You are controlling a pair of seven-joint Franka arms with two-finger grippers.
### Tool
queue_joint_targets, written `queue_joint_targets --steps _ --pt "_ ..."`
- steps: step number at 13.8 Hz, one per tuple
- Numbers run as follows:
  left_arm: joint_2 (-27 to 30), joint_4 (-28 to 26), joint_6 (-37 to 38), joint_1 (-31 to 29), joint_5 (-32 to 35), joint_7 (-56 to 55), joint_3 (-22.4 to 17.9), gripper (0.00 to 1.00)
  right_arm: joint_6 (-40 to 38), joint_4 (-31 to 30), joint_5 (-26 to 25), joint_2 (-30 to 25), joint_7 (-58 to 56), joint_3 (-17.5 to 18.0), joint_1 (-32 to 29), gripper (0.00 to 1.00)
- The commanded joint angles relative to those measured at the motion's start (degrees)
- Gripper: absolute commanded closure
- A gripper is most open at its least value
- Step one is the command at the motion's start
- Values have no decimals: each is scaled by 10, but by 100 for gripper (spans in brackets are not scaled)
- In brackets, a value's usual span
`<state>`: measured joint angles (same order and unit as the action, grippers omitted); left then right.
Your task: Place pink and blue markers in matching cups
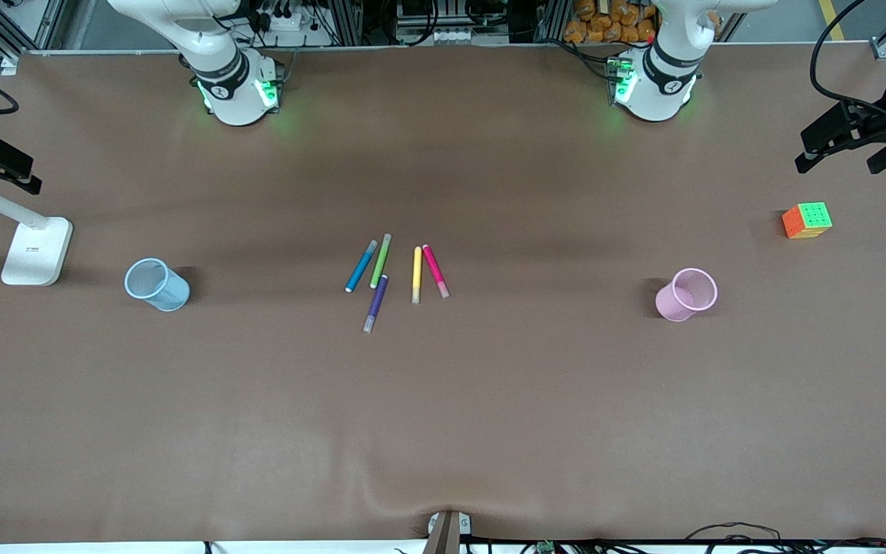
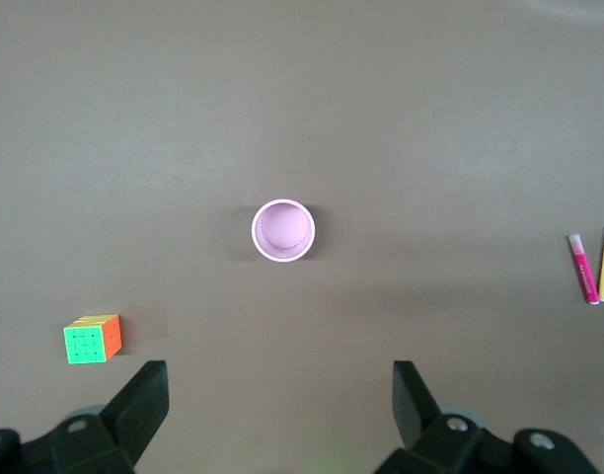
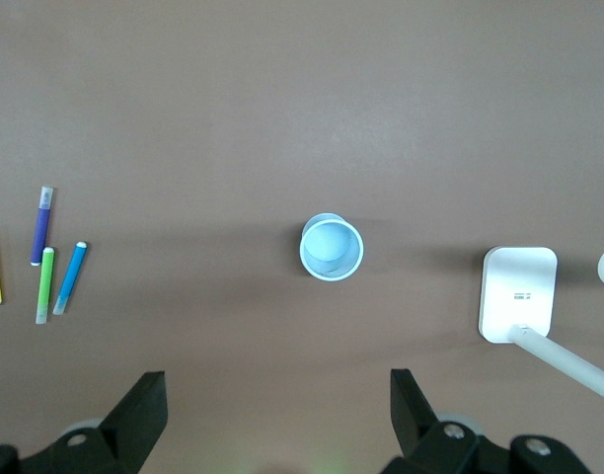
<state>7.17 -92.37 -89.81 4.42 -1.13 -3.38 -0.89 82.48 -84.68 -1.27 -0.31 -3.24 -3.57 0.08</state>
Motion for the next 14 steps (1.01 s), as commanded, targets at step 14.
queue_joint_targets --steps 14 --pt "4 -2 10 4 10 -10 5 0 -8 14 9 7 10 1 -7 0"
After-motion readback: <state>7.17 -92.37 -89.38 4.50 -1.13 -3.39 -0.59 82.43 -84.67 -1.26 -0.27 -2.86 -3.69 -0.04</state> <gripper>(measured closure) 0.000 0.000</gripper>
